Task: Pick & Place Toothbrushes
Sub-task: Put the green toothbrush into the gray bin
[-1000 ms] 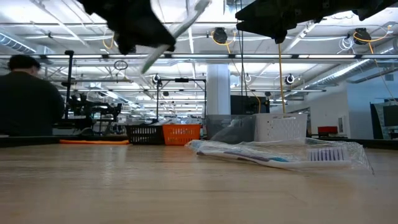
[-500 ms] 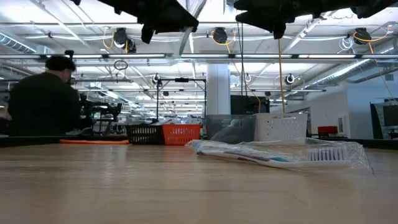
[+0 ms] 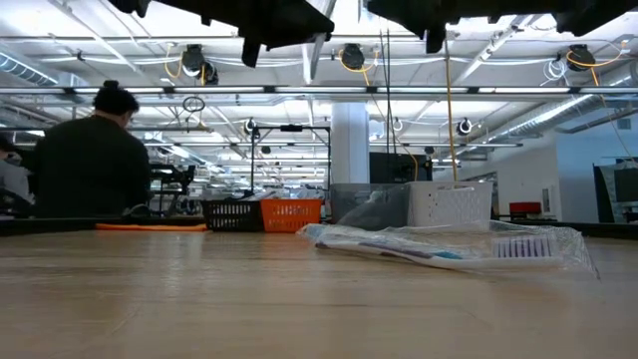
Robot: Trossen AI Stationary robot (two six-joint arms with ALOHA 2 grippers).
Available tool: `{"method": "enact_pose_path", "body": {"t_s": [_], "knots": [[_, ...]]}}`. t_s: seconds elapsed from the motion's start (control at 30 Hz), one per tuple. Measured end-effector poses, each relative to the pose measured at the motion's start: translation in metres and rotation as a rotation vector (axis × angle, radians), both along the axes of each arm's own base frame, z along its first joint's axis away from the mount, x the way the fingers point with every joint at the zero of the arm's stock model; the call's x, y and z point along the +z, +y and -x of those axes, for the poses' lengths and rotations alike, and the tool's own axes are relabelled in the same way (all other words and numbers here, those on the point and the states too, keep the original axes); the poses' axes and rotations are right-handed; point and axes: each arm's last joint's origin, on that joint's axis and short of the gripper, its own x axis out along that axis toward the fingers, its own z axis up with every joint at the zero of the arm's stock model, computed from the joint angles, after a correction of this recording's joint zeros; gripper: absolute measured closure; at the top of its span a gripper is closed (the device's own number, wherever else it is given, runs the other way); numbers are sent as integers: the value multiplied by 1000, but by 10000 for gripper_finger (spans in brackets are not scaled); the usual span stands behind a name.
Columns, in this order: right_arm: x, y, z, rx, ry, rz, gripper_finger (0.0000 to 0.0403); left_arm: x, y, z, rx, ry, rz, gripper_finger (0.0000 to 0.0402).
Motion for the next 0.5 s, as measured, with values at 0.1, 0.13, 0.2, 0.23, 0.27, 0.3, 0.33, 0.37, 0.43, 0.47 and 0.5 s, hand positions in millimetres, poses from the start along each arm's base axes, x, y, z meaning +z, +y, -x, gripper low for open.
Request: {"method": "enact_pose_path", "body": {"t_s": [0.1,0.13,0.2,0.23,0.27,0.3,0.33,0.37,0.43,0.47,0.5], "knots": [[-4,-2,-5,26,-11,-1,227,-6,-1,-6,-3,-20,0,357],[-5,-3,-7,26,-15,-1,227,-7,-1,-8,-3,-26,-3,358],[-9,-4,-10,20,-11,-1,227,-11,-2,-12,-4,-34,-15,365],[-10,-5,-11,17,-11,-2,227,-13,-2,-13,-5,-35,-16,370],[-11,-5,-13,14,-13,-7,227,-15,-2,-15,-12,-35,-15,374],[-12,-6,-14,13,-17,-15,227,-16,-3,-17,-24,-39,-13,377],[-13,-7,-15,9,-23,-22,227,-18,-3,-18,-32,-44,-11,377],[-14,-8,-16,6,-24,-24,227,-19,-4,-19,-36,-49,-10,376],[-16,-10,-18,-1,-29,-25,227,-22,-4,-23,-46,-72,-9,369],[-18,-10,-19,-3,-30,-25,227,-24,-5,-24,-47,-71,-11,364],[-18,-10,-20,-4,-38,-27,227,-26,-5,-25,-48,-71,-14,360]]}}
